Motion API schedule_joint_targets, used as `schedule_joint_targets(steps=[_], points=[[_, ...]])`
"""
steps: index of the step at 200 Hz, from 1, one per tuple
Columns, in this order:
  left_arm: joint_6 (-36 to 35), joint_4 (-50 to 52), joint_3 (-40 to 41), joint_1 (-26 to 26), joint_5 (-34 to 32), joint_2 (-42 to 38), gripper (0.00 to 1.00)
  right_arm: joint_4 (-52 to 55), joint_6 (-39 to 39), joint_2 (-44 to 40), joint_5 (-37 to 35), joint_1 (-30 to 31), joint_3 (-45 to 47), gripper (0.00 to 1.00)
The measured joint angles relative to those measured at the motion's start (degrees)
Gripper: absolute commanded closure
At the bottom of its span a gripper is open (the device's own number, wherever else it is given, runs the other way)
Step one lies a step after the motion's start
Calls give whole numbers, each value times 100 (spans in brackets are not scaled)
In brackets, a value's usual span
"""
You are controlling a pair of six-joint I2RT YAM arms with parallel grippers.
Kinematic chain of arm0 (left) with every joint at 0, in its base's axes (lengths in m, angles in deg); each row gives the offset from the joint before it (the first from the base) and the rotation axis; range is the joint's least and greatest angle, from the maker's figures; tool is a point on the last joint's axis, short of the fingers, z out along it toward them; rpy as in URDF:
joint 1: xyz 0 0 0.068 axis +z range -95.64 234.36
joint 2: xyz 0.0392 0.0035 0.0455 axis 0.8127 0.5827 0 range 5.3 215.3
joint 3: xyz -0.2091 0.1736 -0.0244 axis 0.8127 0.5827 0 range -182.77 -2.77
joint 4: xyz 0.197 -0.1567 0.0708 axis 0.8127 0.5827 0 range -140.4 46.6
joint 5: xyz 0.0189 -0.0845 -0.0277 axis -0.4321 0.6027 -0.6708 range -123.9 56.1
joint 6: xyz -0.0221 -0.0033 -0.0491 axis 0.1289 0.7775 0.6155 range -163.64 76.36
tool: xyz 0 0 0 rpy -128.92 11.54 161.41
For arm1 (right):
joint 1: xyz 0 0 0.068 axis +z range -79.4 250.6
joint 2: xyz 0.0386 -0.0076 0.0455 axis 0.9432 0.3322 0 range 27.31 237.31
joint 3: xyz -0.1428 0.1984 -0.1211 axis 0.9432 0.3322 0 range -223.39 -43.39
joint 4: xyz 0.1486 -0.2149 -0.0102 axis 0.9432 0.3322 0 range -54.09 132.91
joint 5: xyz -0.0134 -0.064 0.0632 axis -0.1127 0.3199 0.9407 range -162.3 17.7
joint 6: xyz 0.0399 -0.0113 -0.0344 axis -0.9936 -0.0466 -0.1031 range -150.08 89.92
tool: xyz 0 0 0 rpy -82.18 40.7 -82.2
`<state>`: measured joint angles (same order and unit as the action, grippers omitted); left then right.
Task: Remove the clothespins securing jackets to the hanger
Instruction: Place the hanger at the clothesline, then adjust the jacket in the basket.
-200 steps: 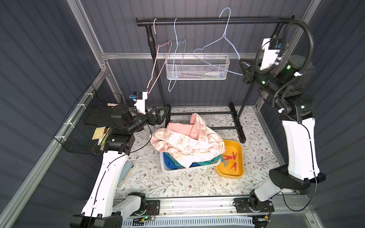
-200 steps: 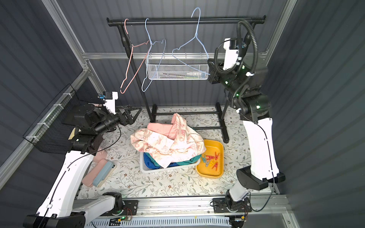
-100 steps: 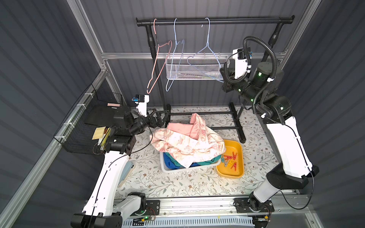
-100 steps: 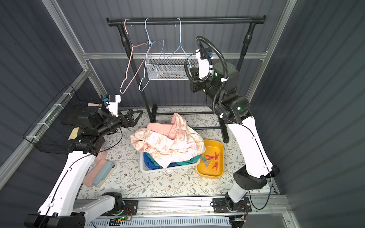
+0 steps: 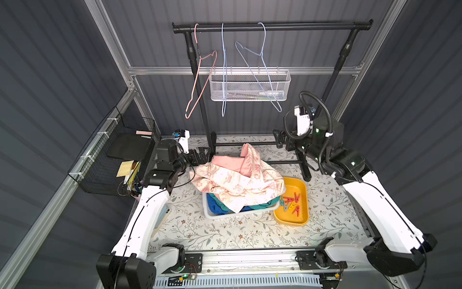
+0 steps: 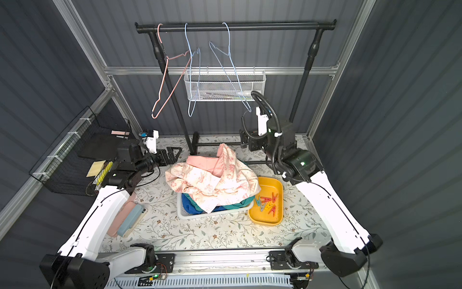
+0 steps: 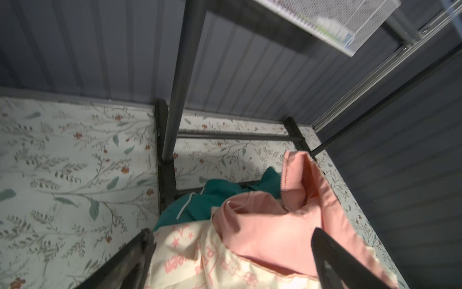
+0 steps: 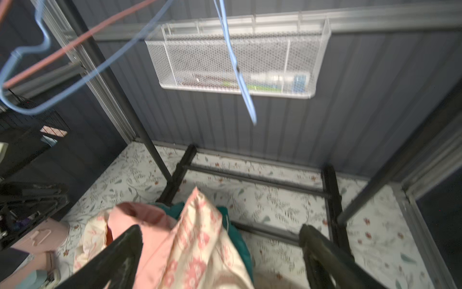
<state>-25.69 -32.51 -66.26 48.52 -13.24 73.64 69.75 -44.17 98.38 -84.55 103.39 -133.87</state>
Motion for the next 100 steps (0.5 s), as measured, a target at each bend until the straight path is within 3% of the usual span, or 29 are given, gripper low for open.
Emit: schedule_joint_targets(steps=[27, 57, 78, 100], points=[[-76, 7, 264, -4, 129, 459, 1, 59, -872, -374, 402, -234, 1169, 1], [-114, -24, 509, -118, 341, 699, 5, -162, -1711, -103, 1257, -525, 2004, 1], [-133, -79, 566, -378, 442, 702, 17, -476, -2184, 516, 1961, -540, 2035, 1], [-72, -275, 820, -885, 573, 706, 37, -866, -2601, 1207, 2634, -426, 1991, 1]])
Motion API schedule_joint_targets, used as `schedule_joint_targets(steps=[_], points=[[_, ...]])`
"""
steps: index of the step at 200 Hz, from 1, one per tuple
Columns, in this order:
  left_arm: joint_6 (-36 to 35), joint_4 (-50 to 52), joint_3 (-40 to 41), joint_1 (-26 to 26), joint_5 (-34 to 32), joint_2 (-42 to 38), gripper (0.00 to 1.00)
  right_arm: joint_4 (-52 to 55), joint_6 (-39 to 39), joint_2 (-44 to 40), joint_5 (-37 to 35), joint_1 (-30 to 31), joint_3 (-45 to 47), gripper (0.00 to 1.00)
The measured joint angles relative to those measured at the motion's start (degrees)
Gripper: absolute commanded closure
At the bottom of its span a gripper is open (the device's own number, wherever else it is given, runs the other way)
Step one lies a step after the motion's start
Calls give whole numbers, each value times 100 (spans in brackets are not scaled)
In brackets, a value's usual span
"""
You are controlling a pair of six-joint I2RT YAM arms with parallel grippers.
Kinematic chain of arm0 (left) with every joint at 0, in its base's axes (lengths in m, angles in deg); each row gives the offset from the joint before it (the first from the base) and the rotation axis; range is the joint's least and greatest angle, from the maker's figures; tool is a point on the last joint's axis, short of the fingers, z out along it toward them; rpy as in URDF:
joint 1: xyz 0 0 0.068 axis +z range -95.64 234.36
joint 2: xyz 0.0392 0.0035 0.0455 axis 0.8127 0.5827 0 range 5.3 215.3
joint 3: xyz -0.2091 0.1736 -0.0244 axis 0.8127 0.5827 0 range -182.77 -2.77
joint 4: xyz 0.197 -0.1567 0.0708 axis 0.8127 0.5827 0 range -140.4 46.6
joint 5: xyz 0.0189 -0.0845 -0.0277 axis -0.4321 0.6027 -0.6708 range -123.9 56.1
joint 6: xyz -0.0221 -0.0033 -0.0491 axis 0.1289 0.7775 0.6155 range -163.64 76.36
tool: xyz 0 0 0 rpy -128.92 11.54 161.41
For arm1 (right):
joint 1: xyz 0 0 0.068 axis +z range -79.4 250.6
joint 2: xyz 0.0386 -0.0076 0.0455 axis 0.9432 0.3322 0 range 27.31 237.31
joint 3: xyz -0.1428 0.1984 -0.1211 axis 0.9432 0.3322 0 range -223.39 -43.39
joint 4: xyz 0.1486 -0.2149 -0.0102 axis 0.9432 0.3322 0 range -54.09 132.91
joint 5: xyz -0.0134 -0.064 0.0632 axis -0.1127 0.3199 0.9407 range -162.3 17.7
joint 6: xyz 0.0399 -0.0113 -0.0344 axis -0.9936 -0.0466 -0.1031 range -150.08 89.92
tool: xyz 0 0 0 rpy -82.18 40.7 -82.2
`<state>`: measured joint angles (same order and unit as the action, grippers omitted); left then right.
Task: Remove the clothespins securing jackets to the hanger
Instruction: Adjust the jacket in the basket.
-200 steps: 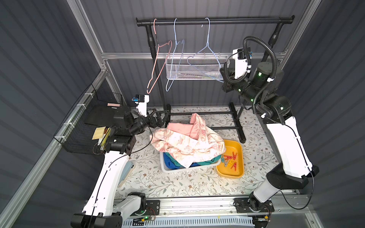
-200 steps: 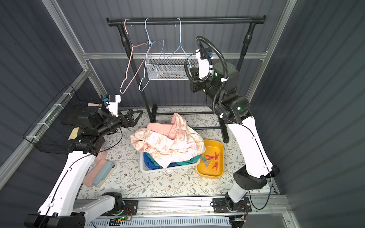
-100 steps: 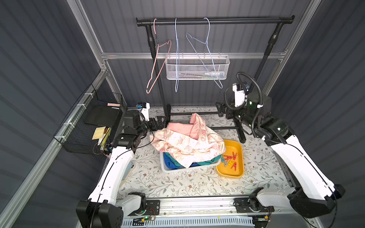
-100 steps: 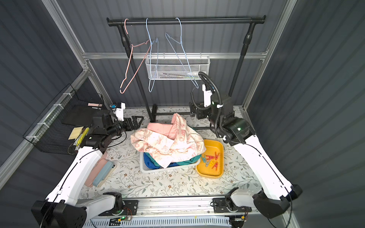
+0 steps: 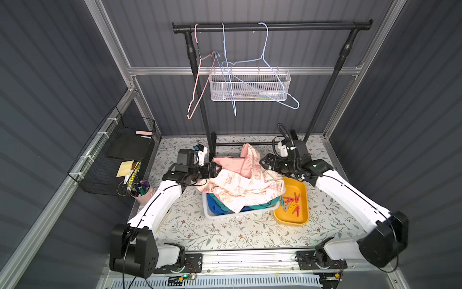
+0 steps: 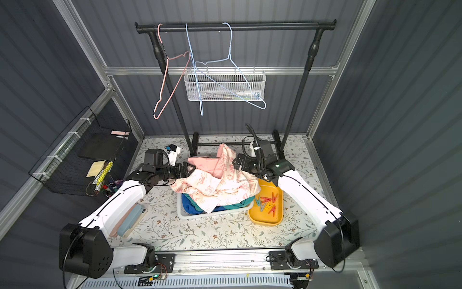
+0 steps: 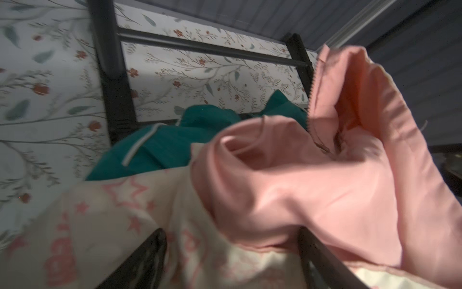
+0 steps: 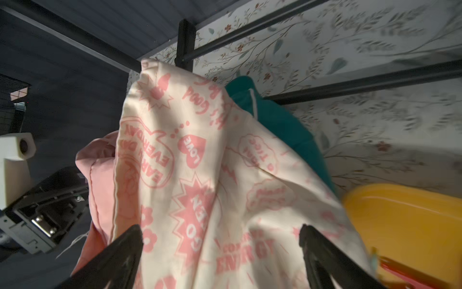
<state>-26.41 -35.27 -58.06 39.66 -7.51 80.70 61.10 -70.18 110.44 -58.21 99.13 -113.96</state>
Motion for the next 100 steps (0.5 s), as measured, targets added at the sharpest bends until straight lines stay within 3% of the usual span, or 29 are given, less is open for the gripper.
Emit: schedule_joint_targets(steps=[27, 59, 82, 100], points=[[149, -170, 295, -540, 155, 24, 65, -205, -345, 671, 437, 321, -195, 10], [188, -236, 378, -654, 330, 26, 94, -437, -647, 868, 758, 509, -214, 52], [125, -107, 297, -798, 341, 24, 100, -468, -667, 831, 868, 619, -367, 77], [72, 83, 118, -1036, 284, -15, 100, -461, -723, 693, 901, 769, -490, 84]])
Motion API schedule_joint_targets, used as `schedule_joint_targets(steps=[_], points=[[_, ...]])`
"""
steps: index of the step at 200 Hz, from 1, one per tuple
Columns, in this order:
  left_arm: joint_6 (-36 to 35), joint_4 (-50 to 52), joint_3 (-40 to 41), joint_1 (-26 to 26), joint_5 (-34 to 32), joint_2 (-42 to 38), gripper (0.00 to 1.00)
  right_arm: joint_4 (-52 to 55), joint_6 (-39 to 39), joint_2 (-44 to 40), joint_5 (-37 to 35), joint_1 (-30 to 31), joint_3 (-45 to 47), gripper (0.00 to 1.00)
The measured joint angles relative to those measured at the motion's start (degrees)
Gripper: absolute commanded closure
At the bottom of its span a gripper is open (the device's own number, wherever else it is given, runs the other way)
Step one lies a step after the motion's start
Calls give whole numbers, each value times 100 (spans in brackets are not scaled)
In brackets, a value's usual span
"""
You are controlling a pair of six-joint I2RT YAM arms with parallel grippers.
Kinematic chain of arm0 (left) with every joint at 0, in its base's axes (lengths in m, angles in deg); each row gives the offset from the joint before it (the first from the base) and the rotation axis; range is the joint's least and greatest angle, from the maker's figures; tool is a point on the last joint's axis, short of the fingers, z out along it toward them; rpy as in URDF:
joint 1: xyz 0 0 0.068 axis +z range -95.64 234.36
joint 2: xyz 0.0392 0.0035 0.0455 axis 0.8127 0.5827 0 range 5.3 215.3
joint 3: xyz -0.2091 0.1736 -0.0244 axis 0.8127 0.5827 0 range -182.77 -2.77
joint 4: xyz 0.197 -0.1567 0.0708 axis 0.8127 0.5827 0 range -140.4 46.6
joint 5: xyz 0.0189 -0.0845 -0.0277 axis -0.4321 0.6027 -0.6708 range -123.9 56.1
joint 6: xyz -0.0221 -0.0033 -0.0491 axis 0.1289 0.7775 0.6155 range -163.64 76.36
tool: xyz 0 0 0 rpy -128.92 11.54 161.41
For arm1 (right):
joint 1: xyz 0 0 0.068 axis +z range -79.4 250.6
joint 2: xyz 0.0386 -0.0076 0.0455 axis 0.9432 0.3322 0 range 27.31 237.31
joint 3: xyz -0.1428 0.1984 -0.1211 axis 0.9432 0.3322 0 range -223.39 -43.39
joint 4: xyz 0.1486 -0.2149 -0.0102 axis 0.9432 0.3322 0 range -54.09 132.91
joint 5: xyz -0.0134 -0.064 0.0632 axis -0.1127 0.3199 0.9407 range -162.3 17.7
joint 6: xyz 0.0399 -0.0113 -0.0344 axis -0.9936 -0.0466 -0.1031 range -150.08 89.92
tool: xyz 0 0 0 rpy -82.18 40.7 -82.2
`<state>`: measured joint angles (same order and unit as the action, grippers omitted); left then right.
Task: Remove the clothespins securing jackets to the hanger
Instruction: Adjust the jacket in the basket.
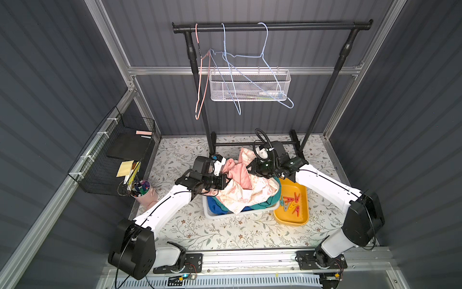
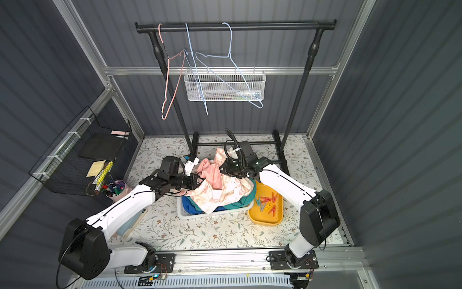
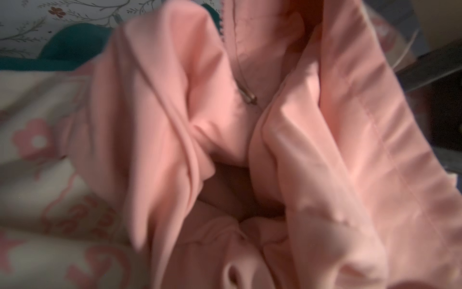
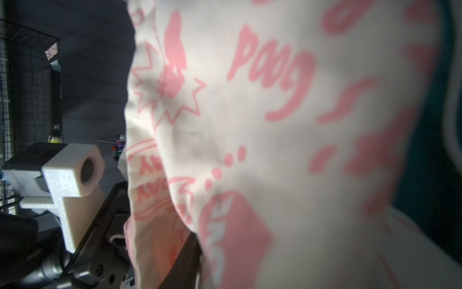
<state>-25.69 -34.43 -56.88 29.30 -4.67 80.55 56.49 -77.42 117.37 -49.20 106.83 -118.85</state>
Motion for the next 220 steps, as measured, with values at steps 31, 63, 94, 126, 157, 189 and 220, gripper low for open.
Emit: schedule_joint_targets(steps=[31, 63, 94, 126, 157, 189, 220], points=[[94, 116, -107, -540, -92, -278, 100, 61, 85, -396, 9, 315, -105, 86], [492, -271, 282, -835, -136, -330, 100, 50, 122, -372, -31, 420, 66, 87], [1047, -907, 1067, -890, -332, -199, 100, 37, 221, 39, -177, 433, 361, 86], [1596, -1740, 1668, -894, -605, -4, 100, -35, 282, 616, -367, 448, 516, 85], [1860, -2542, 2006, -962, -894, 428, 100, -398, 199, 1003, -588, 457, 739, 87], [1947, -3307, 2129, -962, -944, 1008, 100, -887, -24, 1137, -964, 525, 981, 78], [1963, -4144, 2074, -962, -1093, 1569, 90, -1270, -214, 1355, -1523, 577, 935, 66]])
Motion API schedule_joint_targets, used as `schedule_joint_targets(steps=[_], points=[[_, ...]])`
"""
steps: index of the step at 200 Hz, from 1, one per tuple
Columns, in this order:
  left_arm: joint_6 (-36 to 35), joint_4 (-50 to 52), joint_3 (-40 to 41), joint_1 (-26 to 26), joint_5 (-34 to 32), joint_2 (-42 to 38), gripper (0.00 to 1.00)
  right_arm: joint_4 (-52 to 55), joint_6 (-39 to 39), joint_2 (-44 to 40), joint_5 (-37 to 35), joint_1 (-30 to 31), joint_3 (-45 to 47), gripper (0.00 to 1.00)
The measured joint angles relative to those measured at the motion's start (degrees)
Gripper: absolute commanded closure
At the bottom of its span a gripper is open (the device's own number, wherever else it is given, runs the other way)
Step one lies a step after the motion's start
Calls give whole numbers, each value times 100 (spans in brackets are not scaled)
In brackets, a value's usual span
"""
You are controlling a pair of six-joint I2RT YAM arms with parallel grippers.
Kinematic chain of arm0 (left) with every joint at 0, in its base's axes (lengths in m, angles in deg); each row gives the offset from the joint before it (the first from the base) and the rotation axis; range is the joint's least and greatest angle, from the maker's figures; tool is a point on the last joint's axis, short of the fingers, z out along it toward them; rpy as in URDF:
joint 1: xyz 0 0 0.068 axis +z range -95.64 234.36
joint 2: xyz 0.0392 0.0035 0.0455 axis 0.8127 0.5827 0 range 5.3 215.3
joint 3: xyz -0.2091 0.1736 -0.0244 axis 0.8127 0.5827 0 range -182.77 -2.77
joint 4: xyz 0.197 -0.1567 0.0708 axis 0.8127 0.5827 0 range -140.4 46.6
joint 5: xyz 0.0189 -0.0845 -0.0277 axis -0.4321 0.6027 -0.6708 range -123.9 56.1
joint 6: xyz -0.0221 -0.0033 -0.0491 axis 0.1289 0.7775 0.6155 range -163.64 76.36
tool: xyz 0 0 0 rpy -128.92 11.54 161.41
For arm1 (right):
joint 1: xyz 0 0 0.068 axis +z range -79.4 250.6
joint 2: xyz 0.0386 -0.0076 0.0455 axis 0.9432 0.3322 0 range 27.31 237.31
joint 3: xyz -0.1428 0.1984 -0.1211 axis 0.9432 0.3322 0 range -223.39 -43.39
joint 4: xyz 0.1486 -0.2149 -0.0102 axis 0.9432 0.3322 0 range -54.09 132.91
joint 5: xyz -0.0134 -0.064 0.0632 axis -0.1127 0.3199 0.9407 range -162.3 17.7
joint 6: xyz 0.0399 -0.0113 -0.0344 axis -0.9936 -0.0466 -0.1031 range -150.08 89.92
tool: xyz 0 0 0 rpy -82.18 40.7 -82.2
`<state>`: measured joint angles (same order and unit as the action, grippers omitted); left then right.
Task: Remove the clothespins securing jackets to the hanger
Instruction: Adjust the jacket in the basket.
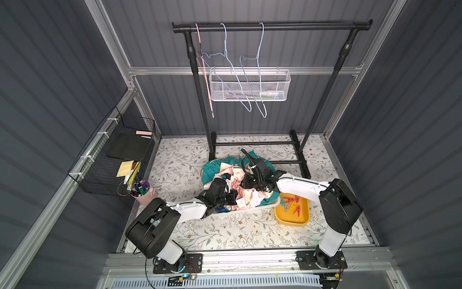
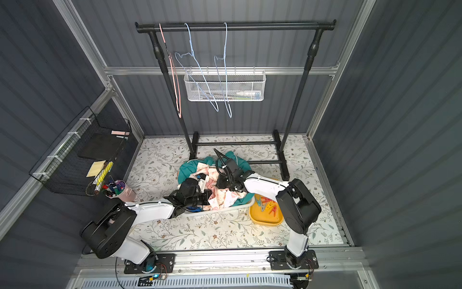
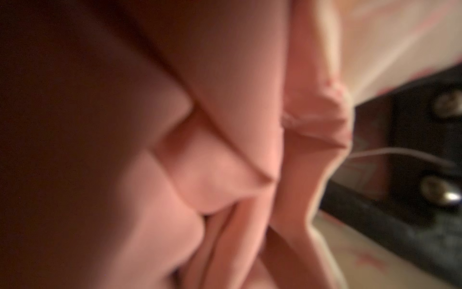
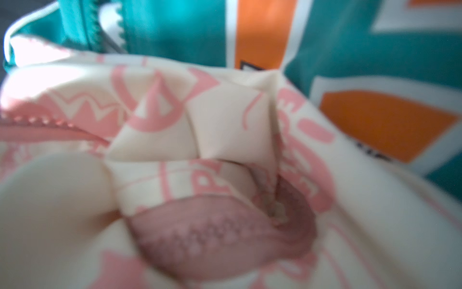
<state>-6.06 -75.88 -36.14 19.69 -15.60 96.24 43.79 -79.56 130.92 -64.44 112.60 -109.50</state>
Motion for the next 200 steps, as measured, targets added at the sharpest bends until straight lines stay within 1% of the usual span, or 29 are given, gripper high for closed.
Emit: schedule_joint_targets(steps=[4, 10, 18, 35, 48, 59, 72, 88, 109, 135, 159, 172, 190, 200], points=[[0, -116, -4, 0, -28, 68, 87, -50, -48, 17, -98, 17, 0, 64], [0, -260, -7, 0, -57, 140, 82, -125, -105, 39, -227, 44, 2, 59], [20, -431, -7, 0, -76, 214, 73, -227, -184, 57, -367, 76, 17, 54], [55, -664, -13, 0, -142, 251, 43, -509, -310, 59, -654, 157, 122, 44], [63, -621, -44, -11, -203, 79, 26, -728, -356, -42, -798, 190, 251, 35], [52, -330, -90, -44, -337, -179, 15, -887, -391, -160, -879, 210, 348, 30], [55, 195, -122, -72, -546, -566, 6, -957, -422, -306, -984, 256, 435, 25], [127, 1058, -249, -72, -852, -1106, 1, -966, -409, -426, -1071, 282, 487, 20], [142, 2070, -555, -70, -1128, -1698, 1, -903, -409, -549, -1128, 267, 498, 17], [136, 2990, -984, -63, -1353, -2227, 1, -568, -308, -723, -1169, 254, 417, 15], [101, 3628, -1429, 48, -1714, -2612, 1, -92, -170, -966, -1241, 232, 396, 13], [63, 3932, -1670, 87, -1840, -2815, 1, 177, -120, -1062, -1261, 208, 332, 9], [-72, 4207, -1993, 114, -1873, -3104, 1, 437, 26, -1217, -1257, 177, 302, 1], [-173, 4273, -2162, 114, -1864, -3230, 1, 590, 118, -1318, -1239, 168, 275, 1]])
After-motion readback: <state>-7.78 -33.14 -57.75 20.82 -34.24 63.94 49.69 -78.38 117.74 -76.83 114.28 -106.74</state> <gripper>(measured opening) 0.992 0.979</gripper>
